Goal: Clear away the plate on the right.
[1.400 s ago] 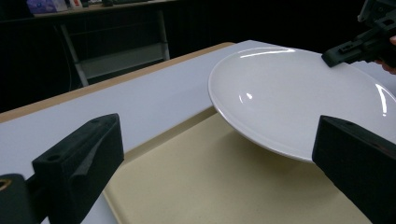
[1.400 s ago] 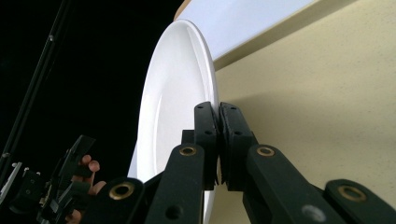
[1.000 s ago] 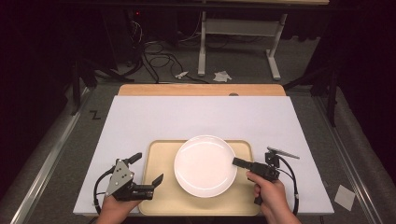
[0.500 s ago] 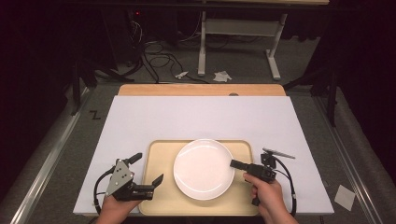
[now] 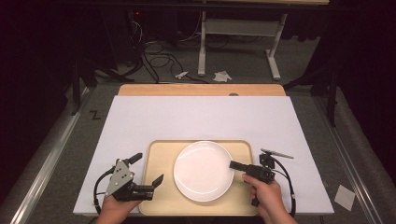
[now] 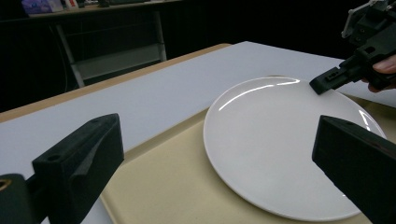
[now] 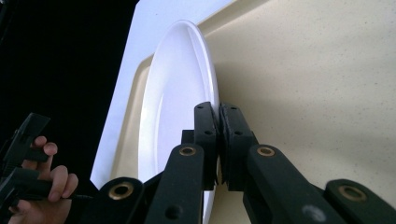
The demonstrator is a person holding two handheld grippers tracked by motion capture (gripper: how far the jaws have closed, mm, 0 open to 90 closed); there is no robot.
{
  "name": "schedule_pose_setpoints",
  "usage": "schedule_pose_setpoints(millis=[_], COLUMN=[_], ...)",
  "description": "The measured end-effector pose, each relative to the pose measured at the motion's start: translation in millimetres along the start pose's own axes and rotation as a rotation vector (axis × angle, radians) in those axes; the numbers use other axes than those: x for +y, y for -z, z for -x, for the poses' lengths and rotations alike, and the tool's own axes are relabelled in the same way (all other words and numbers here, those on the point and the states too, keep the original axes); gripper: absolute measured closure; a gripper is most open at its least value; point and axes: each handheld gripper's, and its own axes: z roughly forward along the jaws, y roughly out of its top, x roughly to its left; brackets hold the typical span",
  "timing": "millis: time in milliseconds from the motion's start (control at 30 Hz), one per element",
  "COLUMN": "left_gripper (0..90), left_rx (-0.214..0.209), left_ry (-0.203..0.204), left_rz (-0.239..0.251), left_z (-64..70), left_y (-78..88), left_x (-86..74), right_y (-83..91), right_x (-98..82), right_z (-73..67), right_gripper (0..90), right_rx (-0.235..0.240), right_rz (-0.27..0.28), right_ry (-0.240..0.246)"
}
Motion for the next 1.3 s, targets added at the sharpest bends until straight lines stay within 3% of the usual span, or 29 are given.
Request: schedule_pose_setpoints(millis=[533,1300], left_gripper=[2.8,2.9], left_rx=[-0.007,-0.019], left_ry=[-0.003,-0.007], left_rz=[-0.005,-0.013], left_z=[0.1,1.1], left_y=[-0.7,-1.8], left_x=[-0.3,-0.7], right_y=[-1.6,-4.0], right_x=[3.2,1.9], right_z=[4.9,9.1], right_gripper=[87.2,85.2], right_rx=[-0.007,-0.102], right_rz=[-0.022,-0.069], right_ry=[0.002,0.035])
